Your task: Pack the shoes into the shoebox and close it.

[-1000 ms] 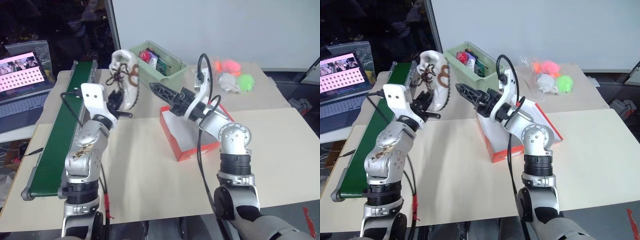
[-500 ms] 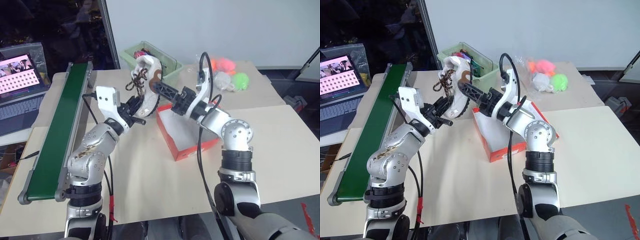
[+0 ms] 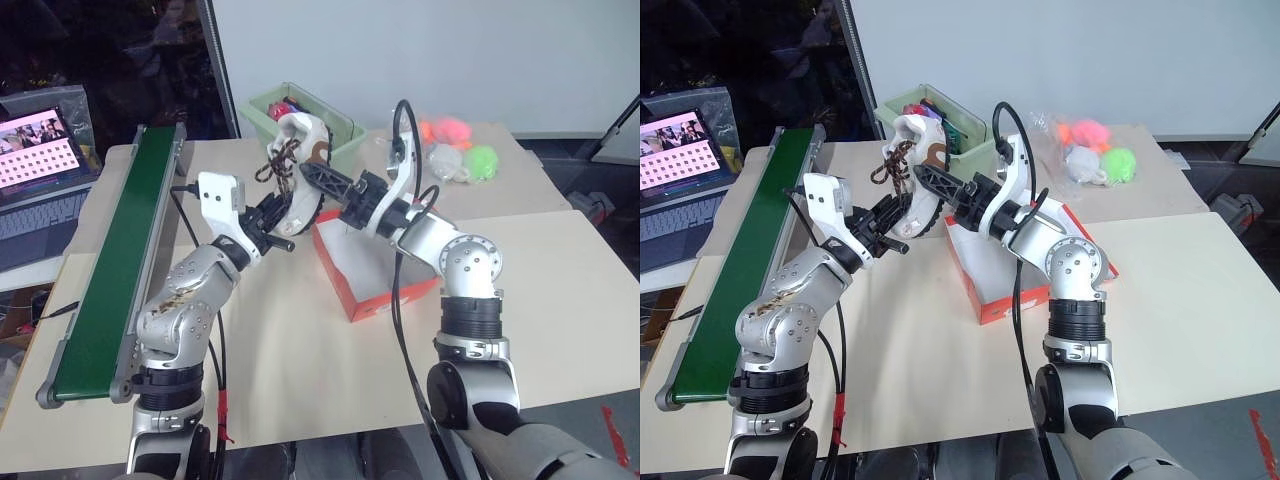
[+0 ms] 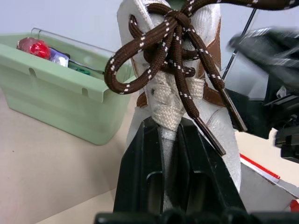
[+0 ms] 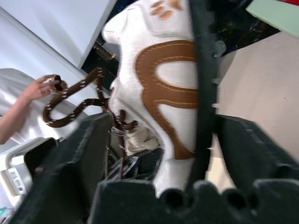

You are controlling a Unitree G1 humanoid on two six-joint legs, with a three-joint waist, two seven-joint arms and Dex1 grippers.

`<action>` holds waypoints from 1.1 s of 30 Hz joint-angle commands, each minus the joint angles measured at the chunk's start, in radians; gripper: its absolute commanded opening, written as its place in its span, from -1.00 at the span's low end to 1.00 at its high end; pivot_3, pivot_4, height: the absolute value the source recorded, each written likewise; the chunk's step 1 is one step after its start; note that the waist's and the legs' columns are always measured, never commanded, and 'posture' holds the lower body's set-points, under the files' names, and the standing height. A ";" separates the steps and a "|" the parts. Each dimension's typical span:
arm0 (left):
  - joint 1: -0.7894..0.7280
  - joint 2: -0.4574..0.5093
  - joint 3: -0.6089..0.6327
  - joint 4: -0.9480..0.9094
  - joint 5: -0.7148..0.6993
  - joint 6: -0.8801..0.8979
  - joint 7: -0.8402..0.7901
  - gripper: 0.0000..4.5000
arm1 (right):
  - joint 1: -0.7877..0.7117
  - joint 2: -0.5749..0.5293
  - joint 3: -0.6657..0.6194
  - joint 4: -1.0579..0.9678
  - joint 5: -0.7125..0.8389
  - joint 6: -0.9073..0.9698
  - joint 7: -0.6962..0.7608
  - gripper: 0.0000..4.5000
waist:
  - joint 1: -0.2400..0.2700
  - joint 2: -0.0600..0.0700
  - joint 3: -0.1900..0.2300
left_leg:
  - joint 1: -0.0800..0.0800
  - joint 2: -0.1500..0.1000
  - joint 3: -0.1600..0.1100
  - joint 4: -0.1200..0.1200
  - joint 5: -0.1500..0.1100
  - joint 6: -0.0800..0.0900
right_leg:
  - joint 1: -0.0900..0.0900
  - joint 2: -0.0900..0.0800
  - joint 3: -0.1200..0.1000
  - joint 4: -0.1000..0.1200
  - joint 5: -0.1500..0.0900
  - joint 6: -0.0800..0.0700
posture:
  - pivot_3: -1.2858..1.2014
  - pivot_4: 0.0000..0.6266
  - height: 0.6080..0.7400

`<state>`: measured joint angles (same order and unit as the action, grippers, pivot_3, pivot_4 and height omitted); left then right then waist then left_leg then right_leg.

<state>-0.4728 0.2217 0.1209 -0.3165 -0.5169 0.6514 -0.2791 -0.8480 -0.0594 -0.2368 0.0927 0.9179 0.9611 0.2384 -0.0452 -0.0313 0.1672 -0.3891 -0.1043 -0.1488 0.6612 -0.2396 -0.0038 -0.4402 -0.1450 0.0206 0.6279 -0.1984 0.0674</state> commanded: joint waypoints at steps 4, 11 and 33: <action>-0.019 0.005 0.018 -0.018 -0.001 -0.034 0.000 -0.86 | -0.018 0.014 0.004 -0.046 0.012 -0.026 0.024 -0.37 | 0.000 0.000 0.000 | 0.000 0.000 0.000 0.000 0.000 0.000 | 0.000 0.000 0.000 0.000 0.000 0.000 | 0.03 -0.52 1.00; -0.004 0.010 -0.004 -0.034 0.004 -0.024 -0.003 -0.86 | -0.016 0.016 0.007 -0.090 0.033 -0.007 0.019 -0.95 | 0.000 0.000 0.000 | 0.000 0.000 0.000 0.000 0.000 0.000 | 0.000 0.000 0.000 0.000 0.000 0.000 | 0.03 -0.52 1.00; 0.040 0.083 -0.114 -0.041 0.133 -0.133 -0.085 -0.18 | -0.059 -0.026 -0.040 -0.038 -0.132 -0.116 -0.148 -0.95 | 0.002 0.000 0.000 | 0.000 0.000 0.001 0.000 0.001 -0.001 | 0.000 0.000 0.001 0.001 0.000 0.000 | 0.03 -0.52 1.00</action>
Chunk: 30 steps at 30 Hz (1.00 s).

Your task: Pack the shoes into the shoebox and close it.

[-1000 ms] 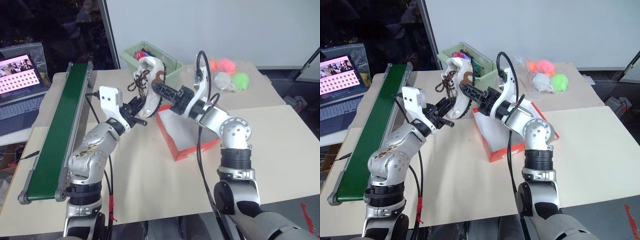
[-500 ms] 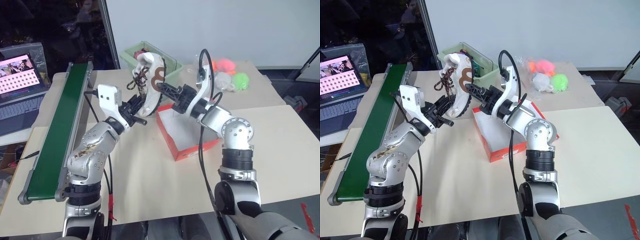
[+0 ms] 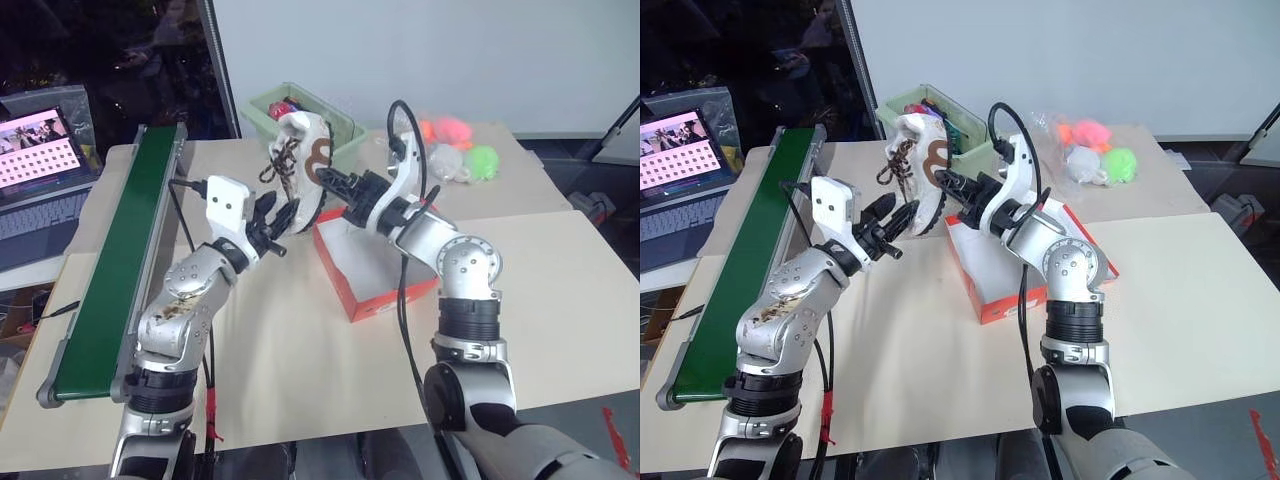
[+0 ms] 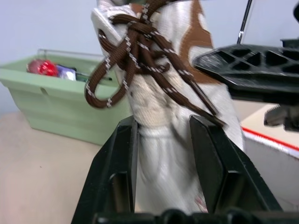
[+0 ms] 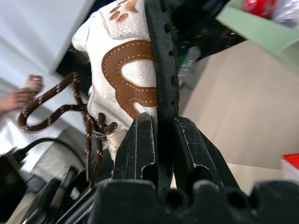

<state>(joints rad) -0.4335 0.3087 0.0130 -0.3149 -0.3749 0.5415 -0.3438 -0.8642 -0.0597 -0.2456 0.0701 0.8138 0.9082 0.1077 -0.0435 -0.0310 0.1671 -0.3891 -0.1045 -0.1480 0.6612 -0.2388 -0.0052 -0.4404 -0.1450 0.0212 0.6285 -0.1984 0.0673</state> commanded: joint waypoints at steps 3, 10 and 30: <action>0.021 -0.016 0.021 -0.080 -0.074 0.005 -0.043 -0.18 | -0.052 -0.074 -0.025 -0.001 -0.069 -0.062 -0.029 -0.95 | -0.001 0.000 0.000 | 0.000 0.000 0.001 0.000 0.000 0.000 | 0.000 0.000 0.000 0.000 0.000 0.000 | 0.03 -0.52 1.00; 0.142 0.151 0.040 -0.154 -0.158 -0.001 -0.266 -0.18 | -0.118 -0.316 0.069 -0.019 -0.091 0.131 0.123 -0.95 | -0.005 0.002 0.001 | 0.000 0.001 0.009 0.000 -0.001 0.002 | -0.001 0.001 0.002 -0.001 0.000 0.000 | 0.03 -0.52 1.00; 0.174 0.240 -0.045 -0.148 -0.166 -0.018 -0.461 -0.18 | -0.300 -0.606 0.593 0.595 -0.475 0.095 0.735 -0.95 | 0.001 0.004 0.002 | 0.001 0.003 0.016 0.000 -0.004 0.006 | 0.000 0.001 0.005 -0.005 0.000 0.000 | 0.03 -0.52 1.00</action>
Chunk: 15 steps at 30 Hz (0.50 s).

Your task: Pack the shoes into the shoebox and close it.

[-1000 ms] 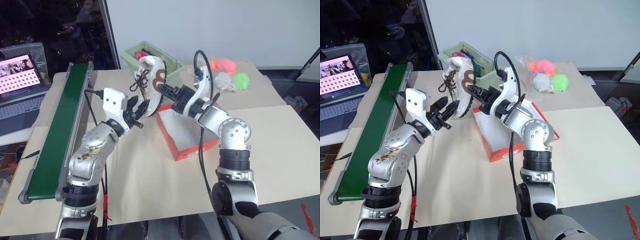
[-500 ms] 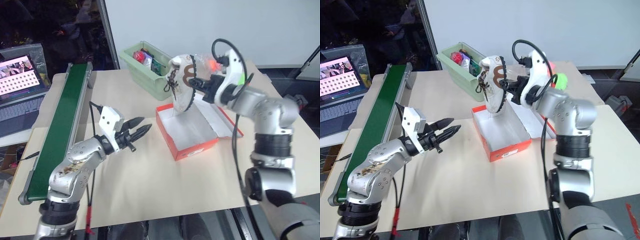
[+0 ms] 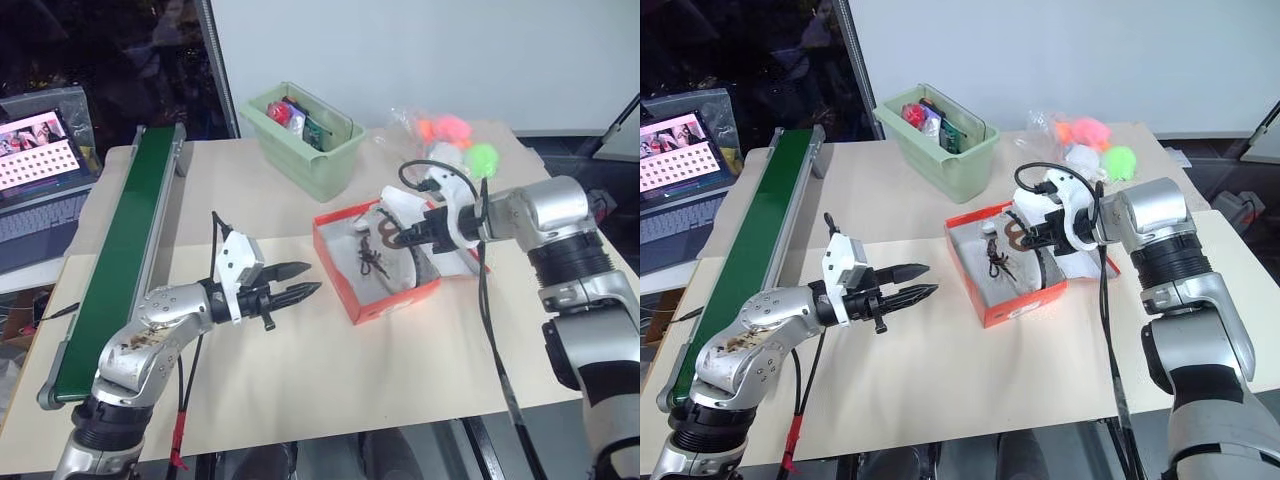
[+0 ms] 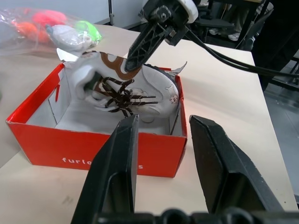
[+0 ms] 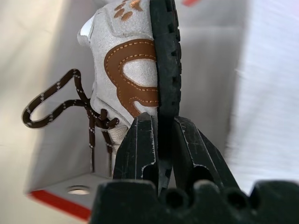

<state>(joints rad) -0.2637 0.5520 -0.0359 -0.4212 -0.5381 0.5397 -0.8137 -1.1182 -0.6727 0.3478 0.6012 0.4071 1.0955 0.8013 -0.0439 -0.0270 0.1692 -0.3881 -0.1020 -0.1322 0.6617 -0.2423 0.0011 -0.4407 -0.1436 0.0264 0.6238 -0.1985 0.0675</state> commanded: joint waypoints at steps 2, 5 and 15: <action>0.012 -0.005 0.001 -0.055 -0.002 -0.013 0.017 -0.18 | -0.062 0.032 0.004 0.130 -0.109 -0.137 0.065 -0.95 | -0.001 0.000 0.000 | 0.000 0.000 0.000 0.000 0.000 0.000 | 0.000 0.000 0.000 0.000 0.000 0.000 | 0.03 -0.52 1.00; 0.020 -0.006 0.002 -0.069 -0.004 -0.008 0.030 -0.18 | -0.066 0.070 0.020 0.207 -0.176 -0.209 0.100 -0.95 | -0.001 0.000 0.000 | 0.000 0.000 0.000 0.000 0.000 0.000 | 0.000 0.000 0.001 0.000 0.000 0.000 | 0.03 -0.52 1.00; 0.019 -0.006 0.008 -0.085 -0.012 0.005 0.060 -0.18 | -0.059 0.153 -0.005 0.295 -0.289 -0.320 0.150 -0.95 | -0.003 0.000 -0.001 | 0.006 0.000 0.001 0.000 0.000 0.000 | 0.003 0.001 0.003 0.001 0.000 0.000 | 0.03 -0.52 1.00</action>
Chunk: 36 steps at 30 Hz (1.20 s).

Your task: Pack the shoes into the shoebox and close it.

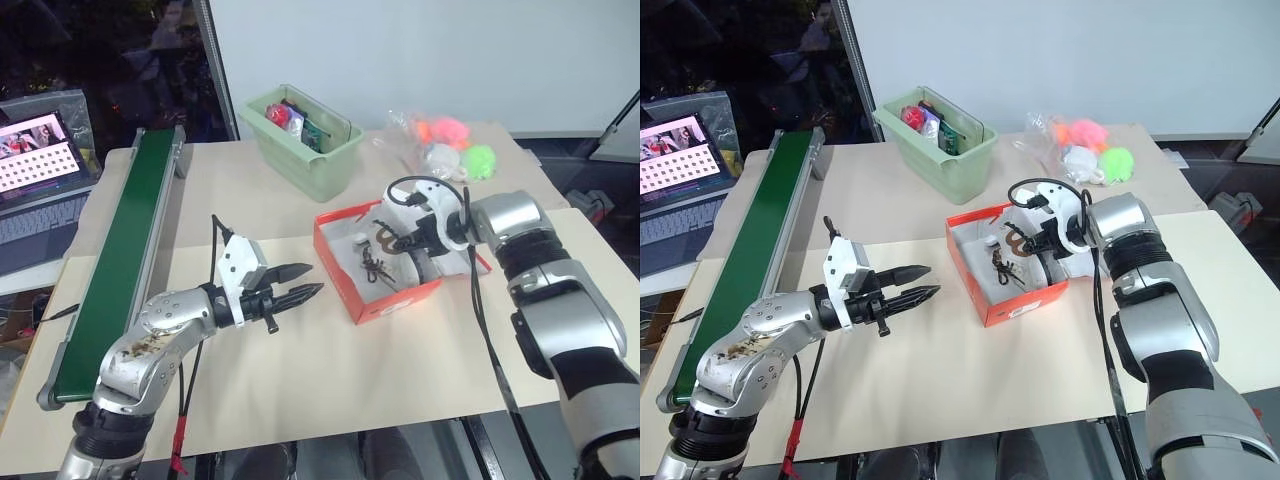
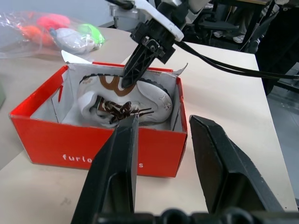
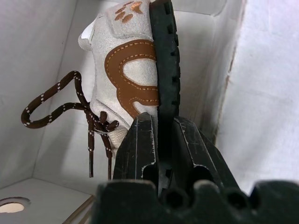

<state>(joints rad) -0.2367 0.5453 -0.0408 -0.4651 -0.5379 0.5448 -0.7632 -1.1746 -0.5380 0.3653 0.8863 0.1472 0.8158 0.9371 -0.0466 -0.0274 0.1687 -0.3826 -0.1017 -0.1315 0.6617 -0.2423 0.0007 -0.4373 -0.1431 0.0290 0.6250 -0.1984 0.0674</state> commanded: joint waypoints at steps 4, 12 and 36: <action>-0.013 -0.004 0.009 -0.043 -0.016 0.002 0.016 -0.14 | -0.022 0.044 -0.067 -0.005 -0.035 -0.034 0.001 -0.09 | 0.000 0.000 0.000 | 0.000 0.000 0.000 0.000 0.000 0.000 | -0.001 0.000 0.001 0.001 0.000 0.000 | 0.03 -0.52 1.00; -0.030 -0.014 0.014 -0.009 0.003 -0.023 0.022 -0.14 | -0.078 0.051 -0.145 -0.147 -0.028 0.043 -0.047 0.32 | 0.003 0.000 0.000 | -0.003 0.000 -0.001 0.000 0.000 0.000 | -0.004 0.000 0.002 0.001 0.000 0.000 | 0.03 -0.52 1.00; 0.013 -0.136 0.378 0.241 0.356 -0.091 0.687 0.71 | 0.709 0.147 -0.247 -1.255 0.050 -0.306 -0.266 1.00 | 0.012 0.000 0.000 | 0.000 0.007 0.000 0.002 0.000 0.000 | -0.002 0.005 0.007 0.000 0.003 0.001 | 0.03 -0.52 1.00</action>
<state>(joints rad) -0.2229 0.3877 0.3123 -0.2165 -0.2011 0.4620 -0.0898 -0.4631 -0.3979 0.1135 -0.3086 0.1903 0.5850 0.6586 -0.0345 -0.0276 0.1684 -0.3815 -0.0940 -0.1305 0.6635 -0.2427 0.0005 -0.4398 -0.1366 0.0367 0.6251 -0.1951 0.0676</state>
